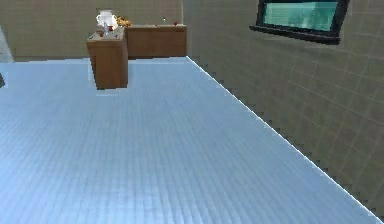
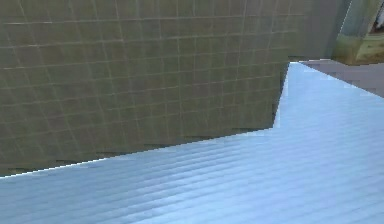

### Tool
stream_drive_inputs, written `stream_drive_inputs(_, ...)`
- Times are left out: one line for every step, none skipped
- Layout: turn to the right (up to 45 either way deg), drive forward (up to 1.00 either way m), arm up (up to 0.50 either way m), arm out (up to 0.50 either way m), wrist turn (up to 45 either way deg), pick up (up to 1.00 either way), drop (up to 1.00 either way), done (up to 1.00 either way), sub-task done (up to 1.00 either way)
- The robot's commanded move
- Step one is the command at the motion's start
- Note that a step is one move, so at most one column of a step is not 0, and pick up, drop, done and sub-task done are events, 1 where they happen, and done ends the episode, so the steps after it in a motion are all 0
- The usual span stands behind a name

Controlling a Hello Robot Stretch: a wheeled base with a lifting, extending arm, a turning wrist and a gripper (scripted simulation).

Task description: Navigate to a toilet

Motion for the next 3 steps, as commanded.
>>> stream_drive_inputs(-12.0, 0.00, 0.00, 0.00, 0.0, 0.00, 0.00, 0.00, 0.00)
stream_drive_inputs(0.0, 0.70, 0.00, 0.00, 0.0, 0.00, 0.00, 0.00, 0.00)
stream_drive_inputs(-45.0, 0.00, 0.00, 0.00, 0.0, 0.00, 0.00, 0.00, 0.00)
